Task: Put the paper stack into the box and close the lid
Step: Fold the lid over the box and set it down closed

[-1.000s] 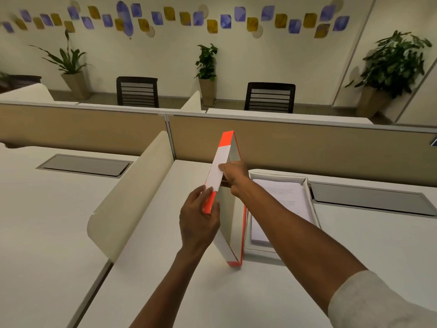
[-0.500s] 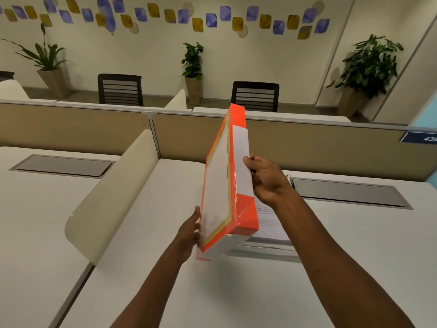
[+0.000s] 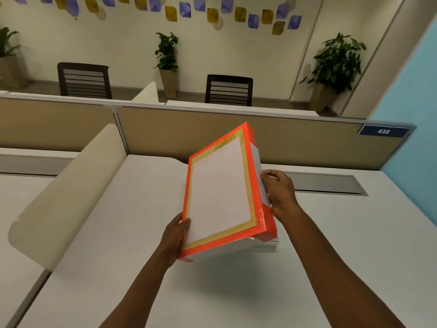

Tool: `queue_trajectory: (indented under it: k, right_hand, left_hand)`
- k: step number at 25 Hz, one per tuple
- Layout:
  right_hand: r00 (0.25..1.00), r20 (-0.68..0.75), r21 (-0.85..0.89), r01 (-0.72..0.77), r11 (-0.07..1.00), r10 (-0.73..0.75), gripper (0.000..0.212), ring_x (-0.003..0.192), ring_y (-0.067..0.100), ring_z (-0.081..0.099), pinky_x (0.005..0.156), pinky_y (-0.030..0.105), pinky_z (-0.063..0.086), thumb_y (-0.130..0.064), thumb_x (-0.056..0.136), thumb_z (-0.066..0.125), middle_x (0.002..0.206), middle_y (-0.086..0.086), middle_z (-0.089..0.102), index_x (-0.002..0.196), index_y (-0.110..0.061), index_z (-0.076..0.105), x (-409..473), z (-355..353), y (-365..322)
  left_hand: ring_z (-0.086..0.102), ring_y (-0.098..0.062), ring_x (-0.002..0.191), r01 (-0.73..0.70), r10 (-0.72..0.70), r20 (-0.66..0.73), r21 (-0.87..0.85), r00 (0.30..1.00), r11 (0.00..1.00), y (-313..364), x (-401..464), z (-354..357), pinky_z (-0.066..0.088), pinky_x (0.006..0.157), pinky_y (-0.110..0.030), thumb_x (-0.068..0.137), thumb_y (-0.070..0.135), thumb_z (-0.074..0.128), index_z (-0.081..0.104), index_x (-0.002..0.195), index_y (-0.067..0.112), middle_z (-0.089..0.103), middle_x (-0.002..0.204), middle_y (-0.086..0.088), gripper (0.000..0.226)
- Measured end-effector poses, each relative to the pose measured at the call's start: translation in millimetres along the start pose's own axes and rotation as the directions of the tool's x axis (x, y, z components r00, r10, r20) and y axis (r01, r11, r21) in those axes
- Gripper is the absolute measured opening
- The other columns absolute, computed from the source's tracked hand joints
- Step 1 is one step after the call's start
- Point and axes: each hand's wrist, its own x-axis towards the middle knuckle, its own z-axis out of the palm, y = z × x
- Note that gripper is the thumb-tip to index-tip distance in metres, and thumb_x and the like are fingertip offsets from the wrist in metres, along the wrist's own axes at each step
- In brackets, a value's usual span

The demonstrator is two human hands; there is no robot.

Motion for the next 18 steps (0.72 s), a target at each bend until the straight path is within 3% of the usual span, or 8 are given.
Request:
queue_trajectory:
  k: [4,7,11,18]
  right_hand:
    - [1.0,0.007,-0.128,0.011,0.992,-0.01,0.025,0.085,0.025,0.073,0.079,0.04,0.06,-0.041,0.095,0.058,0.097,0.006,0.074,0.1,-0.019,0.071,15.4,-18.5,32.4]
    - [0.995,0.094,-0.185,-0.006,0.983,0.024,0.024,0.094,0.025,0.071,0.088,0.047,0.058,-0.036,0.098,0.054,0.114,0.004,0.071,0.116,-0.026,0.066,24.7,-26.6,59.4]
    - [0.992,0.121,-0.306,0.017,0.952,0.021,0.043,0.117,0.027,0.059,0.103,0.047,0.049,-0.027,0.1,0.051,0.135,0.002,0.059,0.143,-0.025,0.049,31.7,-31.2,92.8]
    - [0.993,0.115,-0.555,0.039,0.831,0.03,0.046,0.116,0.032,0.059,0.103,0.05,0.048,-0.029,0.104,0.038,0.137,0.009,0.056,0.15,-0.023,0.034,41.8,-32.6,129.4]
  left_hand:
    - [0.063,-0.019,0.108,-0.107,0.114,-0.073,0.09,0.991,0.99,8.3,16.5,12.7,0.053,0.088,-0.036,0.1,0.021,0.053,0.055,0.137,0.026,0.065,0.122,0.006,0.037]
    - [0.061,-0.023,0.112,-0.119,0.134,-0.06,0.201,0.989,0.972,6.2,24.1,19.9,0.052,0.098,-0.043,0.1,0.021,0.052,0.049,0.143,0.024,0.061,0.129,0.003,0.043]
    - [0.059,-0.026,0.115,-0.147,0.176,-0.077,0.294,0.981,0.944,-0.5,29.0,27.0,0.05,0.103,-0.046,0.099,0.028,0.057,0.045,0.145,0.027,0.059,0.129,0.003,0.048]
    - [0.058,-0.026,0.117,-0.145,0.188,-0.071,0.395,0.98,0.907,-3.7,40.4,35.7,0.049,0.105,-0.048,0.099,0.032,0.054,0.042,0.146,0.025,0.058,0.137,-0.001,0.049]
